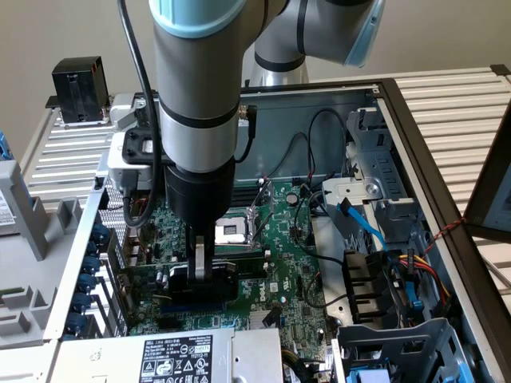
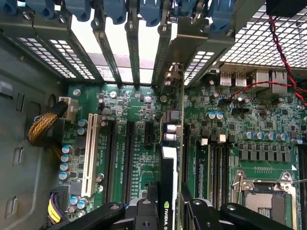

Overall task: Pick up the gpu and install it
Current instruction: 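Insert the gpu into the slot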

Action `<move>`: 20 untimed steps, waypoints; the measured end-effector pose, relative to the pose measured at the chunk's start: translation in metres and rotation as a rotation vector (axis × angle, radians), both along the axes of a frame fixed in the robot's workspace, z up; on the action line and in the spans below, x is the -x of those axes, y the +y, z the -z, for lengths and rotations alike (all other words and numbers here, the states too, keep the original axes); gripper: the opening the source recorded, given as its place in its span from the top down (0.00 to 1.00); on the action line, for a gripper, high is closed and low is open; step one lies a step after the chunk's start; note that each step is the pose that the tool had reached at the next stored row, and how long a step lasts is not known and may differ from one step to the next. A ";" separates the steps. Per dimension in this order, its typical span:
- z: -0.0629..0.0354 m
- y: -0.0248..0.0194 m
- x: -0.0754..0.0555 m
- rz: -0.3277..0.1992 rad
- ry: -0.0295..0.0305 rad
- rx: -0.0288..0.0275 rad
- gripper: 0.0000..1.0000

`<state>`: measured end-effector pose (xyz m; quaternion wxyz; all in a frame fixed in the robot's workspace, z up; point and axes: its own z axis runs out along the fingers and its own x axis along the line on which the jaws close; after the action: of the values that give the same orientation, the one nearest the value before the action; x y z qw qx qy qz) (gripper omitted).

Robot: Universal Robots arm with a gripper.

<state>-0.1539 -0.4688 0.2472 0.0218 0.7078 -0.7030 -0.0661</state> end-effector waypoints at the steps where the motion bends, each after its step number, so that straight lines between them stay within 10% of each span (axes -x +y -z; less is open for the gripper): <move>1: 0.0000 0.0000 0.000 0.000 0.0000 0.0000 0.73; 20: -0.0002 -0.0018 0.000 0.000 0.0000 -0.0001 0.73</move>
<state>-0.1540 -0.4707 0.2474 0.0218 0.7077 -0.7031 -0.0661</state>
